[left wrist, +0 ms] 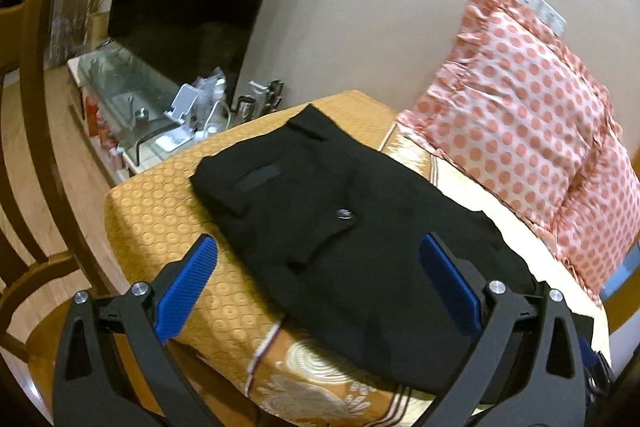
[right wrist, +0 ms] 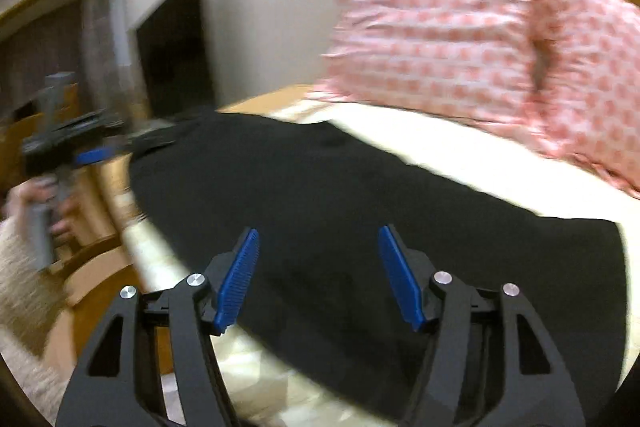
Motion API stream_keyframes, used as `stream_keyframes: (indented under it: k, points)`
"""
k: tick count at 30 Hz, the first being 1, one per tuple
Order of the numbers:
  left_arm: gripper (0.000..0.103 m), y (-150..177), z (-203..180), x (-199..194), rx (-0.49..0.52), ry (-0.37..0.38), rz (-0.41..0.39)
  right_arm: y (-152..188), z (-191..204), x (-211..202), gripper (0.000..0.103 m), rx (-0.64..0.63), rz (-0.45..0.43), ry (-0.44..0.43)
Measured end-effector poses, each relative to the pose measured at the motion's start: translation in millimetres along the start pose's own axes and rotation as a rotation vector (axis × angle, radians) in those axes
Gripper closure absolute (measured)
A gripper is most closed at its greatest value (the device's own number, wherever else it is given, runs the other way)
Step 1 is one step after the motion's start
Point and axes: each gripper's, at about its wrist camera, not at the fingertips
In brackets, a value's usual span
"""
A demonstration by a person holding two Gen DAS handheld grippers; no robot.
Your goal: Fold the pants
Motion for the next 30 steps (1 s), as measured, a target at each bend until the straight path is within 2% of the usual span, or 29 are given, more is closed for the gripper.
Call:
stream_keyframes:
  k: [2,4,5,6,9,13,16,22,24,30]
  points:
    - [0.002,1.3,6.3,0.8,-0.012,-0.005,0.007,-4.9,-7.6,13.8,0.044,0.029,0.015,0.098]
    - [0.002,1.8,9.6,2.2,-0.015,-0.016,0.015,-5.4,-12.0,31.9,0.044,0.034,0.088,0.168]
    - [0.002,1.6,12.1,3.7,-0.017,-0.021,0.022,-0.4,-11.5,41.9,0.045,0.03,0.151,0.163]
    - [0.002,1.6,13.4,4.7,-0.019,-0.023,0.029,5.2,-9.9,45.4,0.046,0.022,0.169,0.159]
    - [0.002,2.4,20.4,9.8,-0.041,-0.006,0.06,8.9,-3.9,37.9,0.048,-0.034,0.164,0.151]
    - [0.002,0.4,26.1,19.8,-0.082,0.049,0.099,7.7,-13.2,36.9,0.048,0.003,0.175,0.116]
    - [0.003,-2.4,25.9,27.2,-0.092,0.062,0.119,10.3,-15.2,36.7,0.048,0.022,0.177,0.1]
    - [0.003,-12.7,48.1,57.5,-0.243,0.161,0.194,10.8,-13.4,37.3,0.048,0.016,0.172,0.096]
    - [0.003,-16.4,49.5,60.0,-0.251,0.136,0.191,10.1,-13.7,37.6,0.048,0.017,0.172,0.096]
    - [0.004,-23.8,45.4,72.6,-0.266,0.159,0.209,10.3,-14.2,37.2,0.047,0.018,0.171,0.095]
Point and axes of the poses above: each gripper's, at about its wrist camera, not at the fingertips, and x roughly the way its jaws point, z to its left, y to its underside, and after that the axes turned 13 degrees about x, right-handed
